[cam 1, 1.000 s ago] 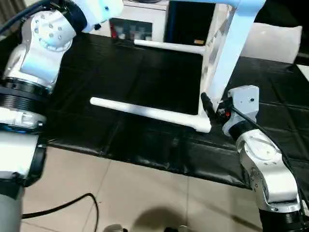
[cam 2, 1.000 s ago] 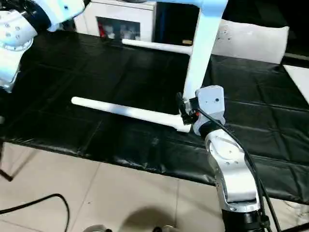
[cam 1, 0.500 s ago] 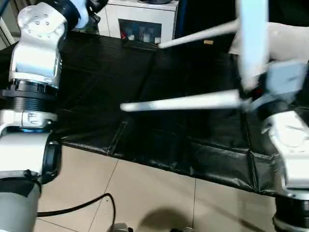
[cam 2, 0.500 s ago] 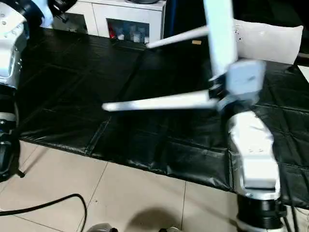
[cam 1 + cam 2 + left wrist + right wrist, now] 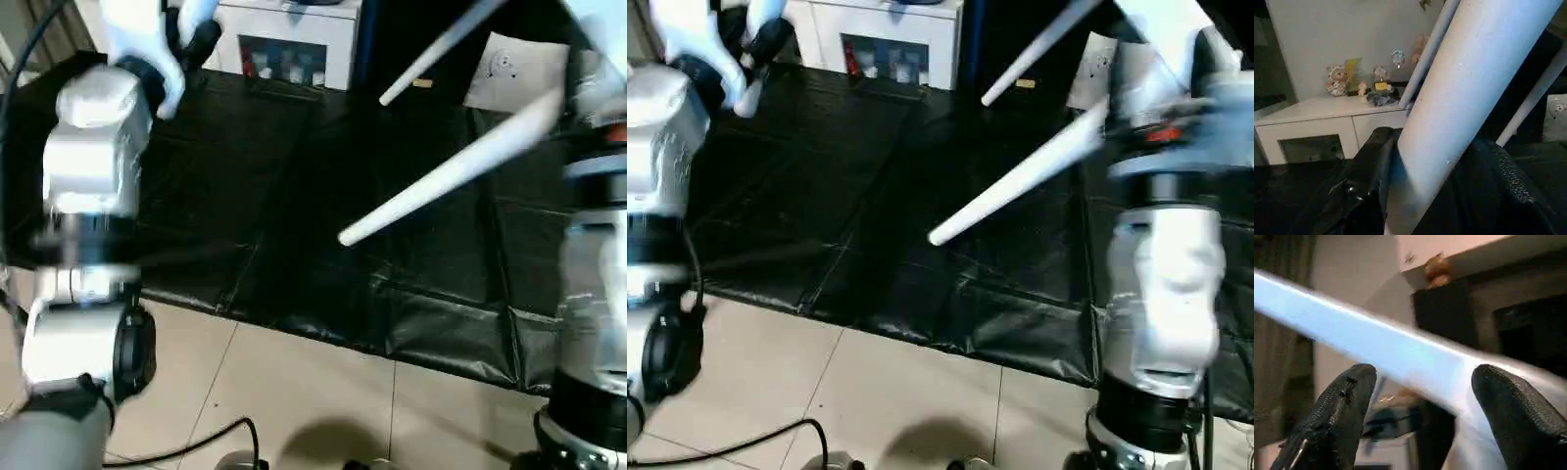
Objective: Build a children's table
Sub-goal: Flip table
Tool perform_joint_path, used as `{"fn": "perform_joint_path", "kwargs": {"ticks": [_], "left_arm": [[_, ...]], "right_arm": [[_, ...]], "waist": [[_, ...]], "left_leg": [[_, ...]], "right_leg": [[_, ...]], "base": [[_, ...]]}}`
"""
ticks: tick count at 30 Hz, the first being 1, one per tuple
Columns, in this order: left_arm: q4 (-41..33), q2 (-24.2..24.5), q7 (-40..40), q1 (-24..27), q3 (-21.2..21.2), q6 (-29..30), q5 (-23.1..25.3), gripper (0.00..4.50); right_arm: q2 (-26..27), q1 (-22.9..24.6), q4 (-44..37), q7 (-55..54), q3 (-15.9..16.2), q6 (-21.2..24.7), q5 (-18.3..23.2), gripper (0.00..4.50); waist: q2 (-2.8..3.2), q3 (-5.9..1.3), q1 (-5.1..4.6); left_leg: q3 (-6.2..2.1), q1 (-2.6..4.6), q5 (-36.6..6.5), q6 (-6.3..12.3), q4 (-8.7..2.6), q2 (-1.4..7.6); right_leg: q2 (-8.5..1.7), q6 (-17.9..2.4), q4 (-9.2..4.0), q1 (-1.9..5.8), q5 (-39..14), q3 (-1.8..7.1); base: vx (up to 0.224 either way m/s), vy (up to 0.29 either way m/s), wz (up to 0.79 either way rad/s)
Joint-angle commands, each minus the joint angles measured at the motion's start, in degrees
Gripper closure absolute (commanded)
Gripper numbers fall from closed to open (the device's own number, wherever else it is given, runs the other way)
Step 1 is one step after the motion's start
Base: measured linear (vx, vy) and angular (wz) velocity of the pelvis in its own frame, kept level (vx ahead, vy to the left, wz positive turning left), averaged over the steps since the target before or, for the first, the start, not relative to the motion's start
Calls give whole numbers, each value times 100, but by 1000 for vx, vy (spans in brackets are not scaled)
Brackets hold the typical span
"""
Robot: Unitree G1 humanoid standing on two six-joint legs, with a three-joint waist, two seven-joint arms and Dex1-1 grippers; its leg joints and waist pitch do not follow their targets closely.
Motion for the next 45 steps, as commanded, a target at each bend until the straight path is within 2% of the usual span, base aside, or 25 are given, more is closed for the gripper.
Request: {"fn": "perform_joint_path", "kwargs": {"ticks": [1,6,13,14,16,19,23,25,27,28,29,30,34,35,37,39,41,45], "left_arm": [[-316,18,84,-55,205,31,-307,255],[-583,73,81,259,211,85,-330,255],[-751,189,16,615,250,67,-306,255],[-786,211,28,657,242,95,-300,255],[-847,228,14,718,223,117,-312,255],[-888,240,-5,773,195,111,-345,258],[-952,260,-104,859,129,122,-423,261],[-949,263,-109,883,114,119,-435,261],[-948,267,-112,892,110,123,-447,264],[-947,277,-123,913,105,116,-462,264],[-927,304,-184,957,93,97,-491,264],[-918,315,-211,970,87,90,-496,264],[-924,337,-332,1094,102,53,-556,266],[-896,354,-384,1199,107,2,-572,266],[-804,386,-534,1442,87,-145,-587,268],[-730,379,-588,1590,76,-217,-599,272],[-686,371,-593,1680,63,-265,-582,272],[-275,300,-652,2160,-107,-837,-441,282]], "right_arm": [[-52,177,-114,259,155,214,184,87],[85,598,-261,245,211,110,207,87],[241,964,-276,35,30,65,273,87],[282,1009,-250,-6,4,80,311,87],[290,1095,-136,2,32,234,376,87],[217,1130,127,134,151,497,489,87],[156,881,827,509,249,465,518,87],[100,647,1251,779,328,440,541,87],[64,555,1431,838,369,371,473,87],[65,402,1688,914,366,339,497,87],[42,103,2161,1101,402,250,485,87],[36,-13,2317,1232,436,275,531,87],[-9,-217,2546,1536,590,240,522,87],[-18,-274,2529,1726,685,269,556,87],[-39,-269,2289,1980,883,379,640,87],[-35,-250,2145,2008,968,392,651,87],[-26,-229,2056,1988,990,417,667,87],[-5,31,1574,1961,1175,460,614,87]], "waist": [[-31,-505,-24],[-53,-498,-35],[-56,-478,-118],[-86,-482,-130],[-59,-479,-134],[-71,-479,-135],[-78,-490,-138],[-72,-499,-143],[-79,-500,-139],[-75,-501,-141],[-89,-519,-144],[-86,-513,-146],[-87,-515,-135],[-105,-515,-128],[-141,-513,-135],[-123,-500,-140],[-129,-495,-138],[-140,-491,-129]], "left_leg": [[-194,-44,323,684,-339,407],[-185,-57,283,583,-345,385],[-180,-58,96,506,-356,352],[-184,-59,84,498,-358,356],[-186,-47,84,512,-356,357],[-194,-41,56,531,-362,367],[-201,-43,123,547,-360,398],[-207,-41,223,597,-351,423],[-203,-48,323,637,-344,427],[-203,-47,356,640,-342,433],[-206,-42,461,684,-334,441],[-203,-41,463,685,-331,443],[-201,-36,569,726,-325,476],[-204,-27,609,747,-325,487],[-196,-34,597,766,-327,481],[-194,-27,570,758,-334,484],[-198,-16,521,710,-344,489],[-193,-2,406,657,-362,483]], "right_leg": [[-648,117,-423,444,-825,503],[-642,237,-478,439,-1221,485],[-614,489,-549,425,-1534,463],[-607,531,-546,431,-1544,458],[-603,557,-552,416,-1536,455],[-612,554,-554,422,-1529,454],[-635,404,-539,421,-1453,463],[-663,184,-496,421,-1279,481],[-666,63,-472,424,-1147,491],[-670,28,-460,425,-1106,496],[-679,-143,-409,424,-933,498],[-684,-195,-411,422,-936,503],[-696,-344,-375,426,-780,522],[-702,-386,-356,420,-702,524],[-717,-387,-363,439,-720,532],[-706,-361,-380,425,-800,530],[-708,-320,-395,422,-883,533],[-700,-216,-424,414,-1020,539]], "base": [[0,0,0],[0,0,0],[0,0,0],[0,0,0],[0,0,0],[0,0,0],[0,0,0],[0,0,0],[0,0,0],[0,0,0],[0,0,0],[0,0,0],[0,0,0],[0,0,0],[0,0,0],[0,0,0],[0,0,0],[0,0,0]]}}
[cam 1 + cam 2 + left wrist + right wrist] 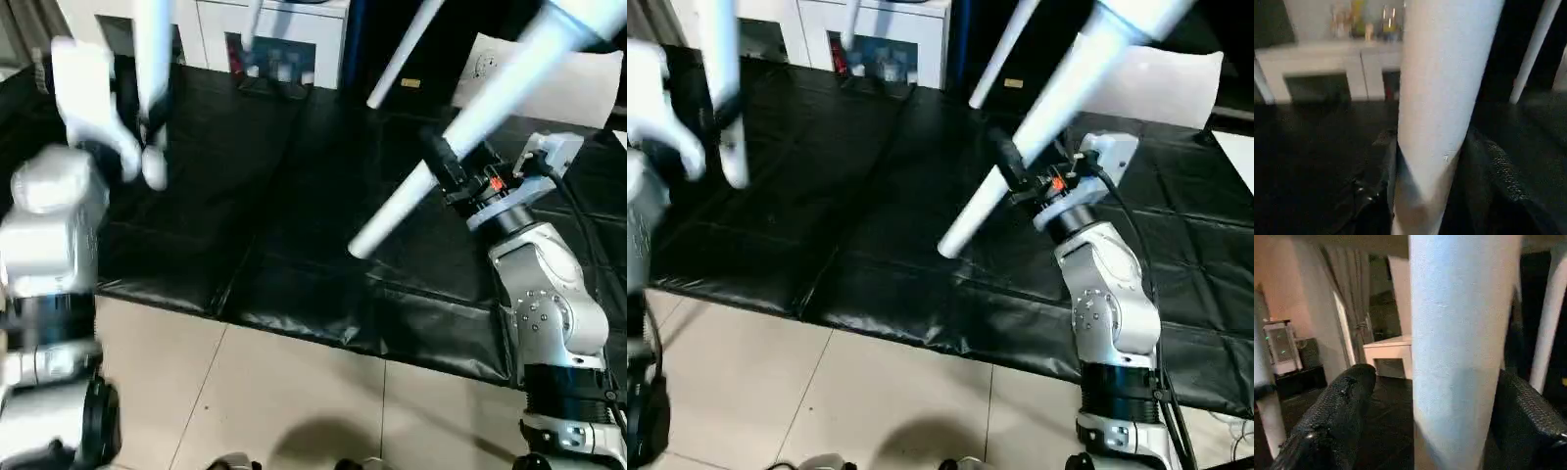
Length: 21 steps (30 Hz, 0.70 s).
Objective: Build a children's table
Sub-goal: Flip table
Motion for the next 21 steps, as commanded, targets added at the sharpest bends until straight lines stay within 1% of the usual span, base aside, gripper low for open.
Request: {"fn": "perform_joint_path", "kwargs": {"ticks": [1,3,4,5,6,7,8,9,10,11,12,13,14,15,16,17,18,19,20,21], "left_arm": [[117,-87,-185,18,-357,-389,52,285],[310,-107,-201,81,-395,-645,128,289],[484,-121,-234,124,-423,-849,182,289],[594,-128,-256,150,-441,-971,215,290],[700,-136,-269,162,-444,-1070,231,291],[807,-139,-260,167,-442,-1145,250,291],[1053,-114,-237,168,-478,-1367,321,291],[1158,-100,-210,156,-494,-1459,362,291],[1241,-90,-194,144,-506,-1543,383,291],[1343,-73,-169,118,-516,-1650,417,291],[1410,-63,-154,101,-521,-1720,438,291],[1517,-52,-124,66,-506,-1803,450,291],[1613,-39,-121,51,-456,-1895,427,291],[1759,-33,-188,52,-373,-2069,375,291],[1759,-33,-188,52,-373,-2069,375,291],[1749,-28,-256,93,-346,-2125,339,235],[1733,-17,-288,145,-327,-2179,315,221],[1645,-25,-362,248,-275,-2230,212,221],[1459,-40,-452,448,-195,-2271,73,215],[1213,-66,-566,693,-113,-2278,-89,201]], "right_arm": [[32,91,-418,126,316,82,40,87],[54,173,-497,122,362,85,6,87],[80,232,-533,105,404,85,-32,87],[98,267,-554,93,430,85,-56,87],[118,300,-574,79,462,85,-86,87],[136,332,-596,66,502,81,-119,87],[172,390,-624,35,595,74,-189,87],[182,410,-619,30,648,58,-239,87],[181,429,-630,17,686,55,-266,87],[181,457,-624,6,739,38,-317,87],[180,477,-621,-2,773,28,-350,87],[185,498,-610,-34,794,16,-383,87],[204,537,-559,-119,793,-39,-471,87],[234,614,-495,-228,777,-131,-606,87],[234,614,-495,-228,777,-131,-606,87],[238,665,-461,-256,765,-191,-666,87],[245,730,-441,-278,747,-253,-736,87],[264,832,-430,-288,707,-326,-775,87],[290,1024,-451,-257,648,-425,-758,87],[305,1250,-497,-215,612,-502,-737,87]], "waist": [[18,-487,-21],[22,-491,-18],[58,-491,-7],[50,-483,-12],[48,-472,-2],[17,-474,3],[8,-471,5],[7,-464,-5],[-1,-455,-11],[-35,-451,-18],[-25,-438,-21],[-44,-425,-31],[-49,-417,-36],[-44,-402,-49],[-43,-394,-60],[-44,-392,-69],[-24,-392,-73],[-13,-411,-68],[-7,-410,-71],[-3,-436,-70]], "left_leg": [[-204,33,430,639,-370,496],[-219,45,423,636,-379,517],[-235,64,370,588,-389,545],[-233,74,339,566,-396,560],[-231,95,226,500,-407,564],[-232,83,116,418,-424,564],[-241,74,55,371,-434,557],[-234,78,-15,330,-441,559],[-232,84,-132,275,-452,549],[-227,80,-177,266,-456,539],[-223,84,-297,218,-465,525],[-217,101,-414,188,-469,518],[-218,111,-466,168,-473,519],[-222,128,-580,122,-481,522],[-227,149,-650,79,-485,515],[-239,149,-687,71,-500,523],[-252,170,-780,34,-508,545],[-266,168,-754,18,-514,561],[-273,156,-746,17,-524,571],[-280,136,-642,4,-526,611]], "right_leg": [[-696,-194,-388,383,-991,541],[-705,-201,-385,376,-919,541],[-720,-251,-390,369,-876,543],[-715,-269,-398,358,-845,545],[-721,-300,-404,357,-845,548],[-741,-324,-401,389,-856,556],[-743,-324,-410,400,-884,552],[-748,-317,-411,407,-930,556],[-758,-287,-435,414,-1068,560],[-755,-251,-458,417,-1158,561],[-763,-194,-484,423,-1357,560],[-755,-92,-538,410,-1618,550],[-758,-46,-556,406,-1755,541],[-766,39,-606,398,-2045,526],[-772,108,-635,398,-2186,525],[-770,108,-629,404,-2195,521],[-777,135,-641,399,-2237,517],[-796,100,-624,414,-2095,528],[-798,65,-616,420,-2005,533],[-828,-71,-555,439,-1680,550]], "base": [[0,0,0],[0,0,0],[0,0,0],[0,0,0],[0,0,0],[0,0,0],[0,0,0],[0,0,0],[0,0,0],[0,0,0],[0,0,0],[0,0,0],[0,0,0],[0,0,0],[0,0,0],[0,0,0],[0,0,0],[0,0,0],[0,0,0],[0,0,0]]}}
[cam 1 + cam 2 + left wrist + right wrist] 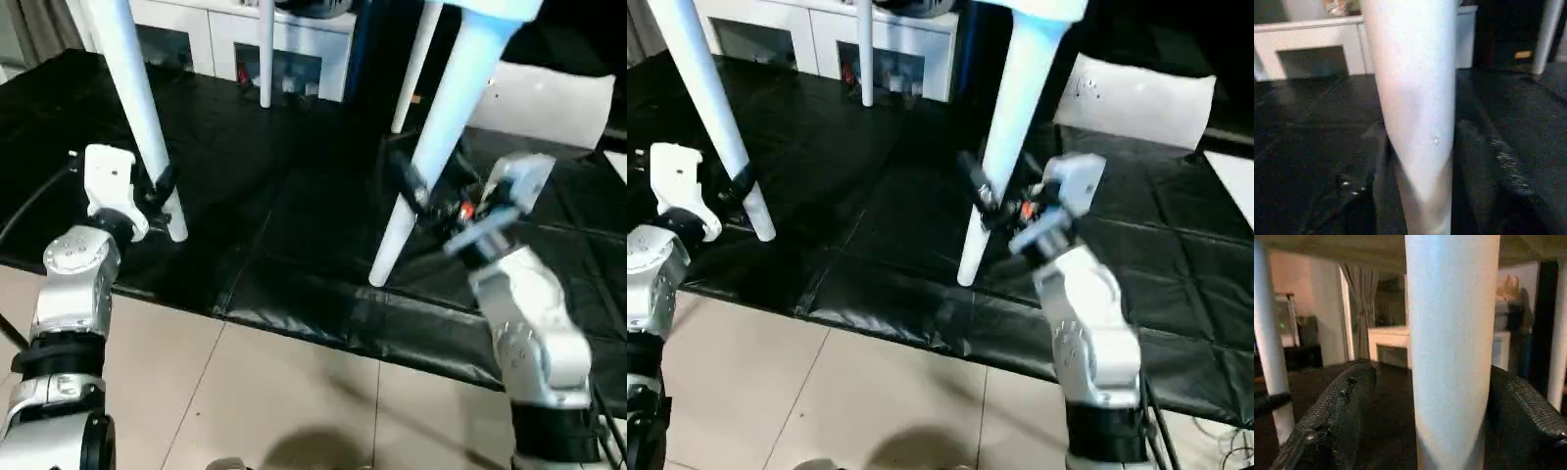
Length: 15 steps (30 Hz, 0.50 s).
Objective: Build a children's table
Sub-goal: Flip table
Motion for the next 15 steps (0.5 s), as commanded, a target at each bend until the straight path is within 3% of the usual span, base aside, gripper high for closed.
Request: {"fn": "perform_joint_path", "kwargs": {"ticks": [1,2,4,5,6,7,9,10,11,12,13,14,15], "left_arm": [[-499,-104,-381,440,12,-121,-347,186],[-625,-122,-372,588,64,-129,-402,176],[-877,-165,-351,880,198,-100,-548,176],[-1044,-198,-335,1083,295,-100,-657,169],[-1149,-220,-333,1222,359,-111,-731,139],[-1431,-287,-297,1481,474,-23,-871,139],[-1638,-336,-275,1676,556,41,-974,131],[-2062,-411,-167,2092,600,268,-1036,127],[-2393,-469,-42,2388,540,436,-971,127],[-2393,-469,-42,2388,540,436,-971,127],[-2735,-540,81,2662,473,548,-929,127],[-2931,-581,149,2826,433,596,-907,127],[-3185,-687,261,3030,351,687,-878,127]], "right_arm": [[-27,441,-69,122,19,-139,2,87],[-44,585,-127,165,34,-170,9,87],[-74,873,-269,218,43,-188,34,87],[-92,1080,-376,229,46,-178,51,87],[-102,1223,-446,235,54,-179,59,87],[-114,1467,-593,207,48,-150,62,87],[-109,1651,-704,176,51,-142,47,87],[-78,1959,-891,61,93,-114,-34,87],[-57,2113,-993,-58,95,-35,-76,87],[-57,2113,-993,-58,95,-35,-76,87],[-28,2239,-1088,-166,97,19,-113,87],[-3,2312,-1139,-235,108,43,-143,87],[10,2382,-1202,-340,112,151,-181,87]], "waist": [[150,-387,-41],[140,-408,-41],[147,-399,-47],[148,-403,-34],[136,-386,-38],[157,-362,-39],[141,-324,-42],[112,-304,-56],[121,-270,-59],[129,-211,-82],[104,-182,-127],[132,-176,-141],[110,-162,-169]], "left_leg": [[-279,7,-513,43,-500,623],[-280,-26,-300,83,-492,648],[-243,-21,-293,185,-476,599],[-243,-47,-257,216,-474,620],[-225,-42,-285,250,-475,609],[-229,-37,-469,264,-490,593],[-235,-31,-730,203,-511,615],[-229,-8,-966,186,-515,571],[-250,4,-1113,102,-541,622],[-249,22,-1334,111,-554,615],[-236,110,-1723,88,-505,510],[-258,168,-1848,50,-488,496],[-277,153,-1937,40,-495,509]], "right_leg": [[-821,-257,-413,289,-1408,572],[-833,-451,-323,310,-925,595],[-806,-563,-316,304,-804,599],[-836,-610,-307,336,-752,608],[-809,-595,-337,308,-800,604],[-798,-542,-382,310,-1096,587],[-804,-440,-453,302,-1544,584],[-787,-282,-527,301,-2012,562],[-811,-241,-550,284,-2274,570],[-790,-150,-629,243,-2634,544],[-759,157,-777,211,-3433,455],[-787,301,-858,220,-3709,402],[-773,391,-882,228,-3809,363]], "base": [[0,0,0],[0,0,0],[0,0,0],[0,0,0],[0,0,0],[0,0,0],[0,0,0],[0,0,0],[0,0,0],[0,0,0],[0,0,0],[0,0,0],[0,0,0]]}}
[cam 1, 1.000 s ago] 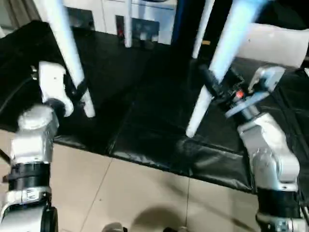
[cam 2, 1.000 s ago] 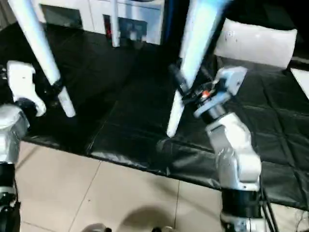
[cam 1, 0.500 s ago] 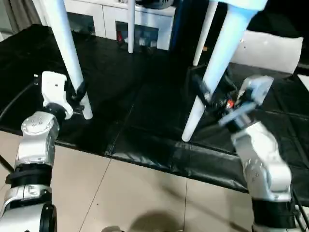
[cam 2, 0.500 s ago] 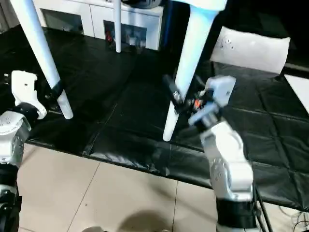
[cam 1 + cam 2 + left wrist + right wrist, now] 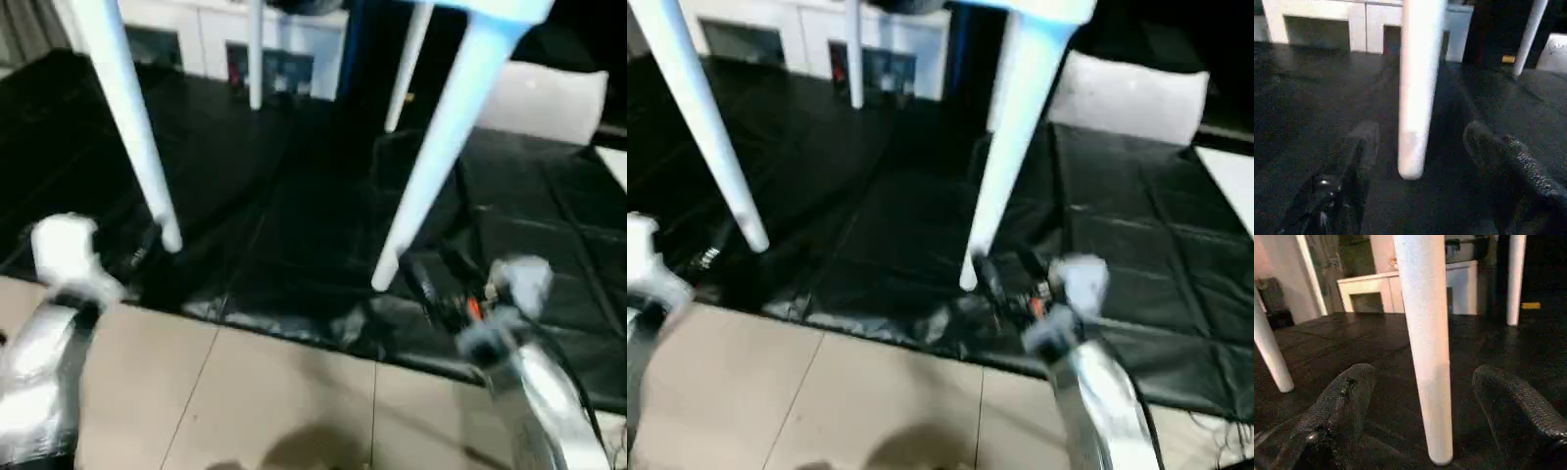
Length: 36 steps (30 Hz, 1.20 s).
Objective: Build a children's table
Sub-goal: Flip table
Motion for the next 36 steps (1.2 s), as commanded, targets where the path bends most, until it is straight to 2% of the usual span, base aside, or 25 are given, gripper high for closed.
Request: {"fn": "perform_joint_path", "kwargs": {"ticks": [1,5,6,7,8,9,10,11,13,14,15,16,17,18,19,21,22,23,25,28,29,31,34,35,36], "left_arm": [[-750,-255,269,405,-349,272,103,127],[-1158,-605,487,1000,-860,428,322,127],[-1170,-628,497,1043,-939,454,381,127],[-1178,-642,504,1071,-990,471,419,127],[-1083,-713,558,1076,-1102,475,523,127],[-1016,-740,594,1067,-1169,465,605,127],[-869,-777,693,1035,-1263,425,771,127],[-762,-806,820,1022,-1311,402,914,127],[-710,-779,878,1047,-1372,362,1058,127],[-708,-738,890,1070,-1422,347,1123,127],[-714,-709,990,1103,-1487,432,1216,127],[-728,-715,999,1112,-1495,483,1188,127],[-724,-726,1014,1127,-1496,580,1156,127],[-705,-733,1004,1128,-1483,572,1132,127],[-674,-736,988,1120,-1470,551,1124,127],[-600,-693,905,1119,-1535,529,1185,127],[-546,-694,899,1107,-1539,495,1197,127],[-479,-718,864,1088,-1523,466,1136,127],[-439,-729,840,1081,-1522,466,1082,127],[-363,-725,778,1100,-1549,509,981,127],[-355,-724,781,1102,-1548,521,978,127],[-230,-719,792,1109,-1558,469,1019,127],[-50,-635,738,1160,-1670,373,1186,127],[15,-625,727,1185,-1692,351,1212,127],[91,-642,739,1207,-1685,337,1197,127]], "right_arm": [[-11,141,-268,-274,-46,428,-58,87],[-341,243,-132,-394,181,1110,-463,87],[-370,239,-63,-369,242,1173,-473,87],[-389,237,-19,-352,281,1214,-478,87],[-365,186,173,-338,366,1225,-486,87],[-336,148,289,-320,399,1184,-478,87],[-261,71,515,-293,445,1091,-465,87],[-197,15,703,-272,483,1073,-438,87],[-206,-3,841,-196,581,1004,-504,87],[-228,-8,882,-152,645,958,-570,87],[-222,-6,953,-122,695,965,-604,87],[-224,-10,957,-119,727,988,-624,87],[-212,19,942,-88,746,1025,-591,87],[-209,36,935,-68,767,1010,-594,87],[-203,51,937,-42,795,972,-597,87],[-182,111,934,12,829,843,-578,87],[-165,130,952,15,826,782,-576,87],[-158,157,1001,17,822,720,-570,87],[-168,170,1061,36,821,646,-599,87],[-187,164,1214,121,815,568,-629,87],[-188,163,1238,150,816,554,-618,87],[-254,136,1449,358,891,669,-544,87],[-334,113,1686,566,1044,679,-575,87],[-354,106,1783,623,1079,628,-601,87],[-366,96,1891,687,1105,580,-620,87]], "waist": [[172,-136,-69],[294,-69,-212],[301,-73,-190],[337,-25,-2],[198,-31,111],[-205,-1,-64],[-180,-25,170],[-262,-118,282],[-264,-127,506],[-221,-109,434],[-243,-119,355],[81,-203,202],[234,-237,-102],[313,-228,-152],[439,-232,-150],[368,-244,-221],[279,-246,-234],[110,-286,-132],[-3,-214,-119],[8,-272,-127],[-50,-298,-195],[-18,-318,-30],[-121,-272,254],[33,-199,223],[55,-239,129]], "left_leg": [[-325,113,-2228,-17,-515,566],[-455,74,-3769,-248,-813,845],[-498,-48,-3968,-300,-947,943],[-324,-376,-4593,-396,-1307,993],[192,82,-4378,-499,-1137,798],[295,608,-3992,-582,-308,469],[160,340,-1747,-83,674,41],[-301,-239,-923,177,763,-114],[-466,-141,-855,-2,697,-305],[-466,13,-739,-100,314,-385],[-630,-150,-507,146,-43,-252],[-648,266,-977,171,-358,67],[-998,125,-1648,210,-765,725],[-1114,30,-1706,275,-873,898],[-1094,-31,-2084,443,-947,1031],[-968,-127,-2230,918,-868,798],[-892,-131,-2178,965,-783,666],[-575,-326,-1723,350,-454,173],[-480,-190,-1622,-28,-385,132],[-457,-270,-1260,-93,-482,186],[-88,-37,-1502,-275,-278,71],[-6,-120,-1439,-130,-186,69],[-212,-227,-1309,227,473,-67],[-769,-450,-752,372,254,102],[-772,-330,-761,395,-3,120]], "right_leg": [[-745,419,-863,118,-3803,327],[-580,480,-594,306,-3164,257],[-563,425,-290,420,-2809,373],[-445,181,599,630,-2131,522],[-361,127,585,115,-2700,845],[-337,472,-248,-579,-4455,955],[-931,964,-1052,-524,-7061,1770],[-1092,715,-713,189,-6436,2339],[-564,235,-529,158,-4347,2662],[42,-122,-462,31,-3290,2471],[3,-324,-260,161,-2536,2046],[224,-369,-289,-221,-2294,1585],[201,-321,191,-203,-1575,1375],[102,-319,319,-132,-1251,1242],[64,-253,514,-155,-904,965],[-112,-220,434,-33,-467,824],[-195,-232,291,5,-463,872],[-626,-234,-234,201,-1985,1044],[-647,136,-464,11,-4127,1104],[-507,253,-407,30,-3711,1051],[-173,349,-513,-214,-3689,1365],[-208,128,-440,-164,-3377,1728],[-725,-222,-768,96,-4278,2682],[-865,-556,-667,116,-3881,2373],[-587,-612,-595,5,-3476,2124]], "base": [[0,0,0],[0,0,0],[-75,0,9],[-56,-14,16],[-56,-14,16],[56,-64,-20],[111,-40,-71],[111,-40,-71],[7,7,-51],[-34,-8,-42],[-52,24,-11],[-88,87,17],[-88,87,17],[-97,71,21],[0,0,0],[-24,18,9],[0,0,0],[0,0,0],[-13,-73,-3],[-5,-42,1],[0,0,0],[33,26,-48],[19,110,-47],[-5,173,-46],[-19,236,-27]]}}
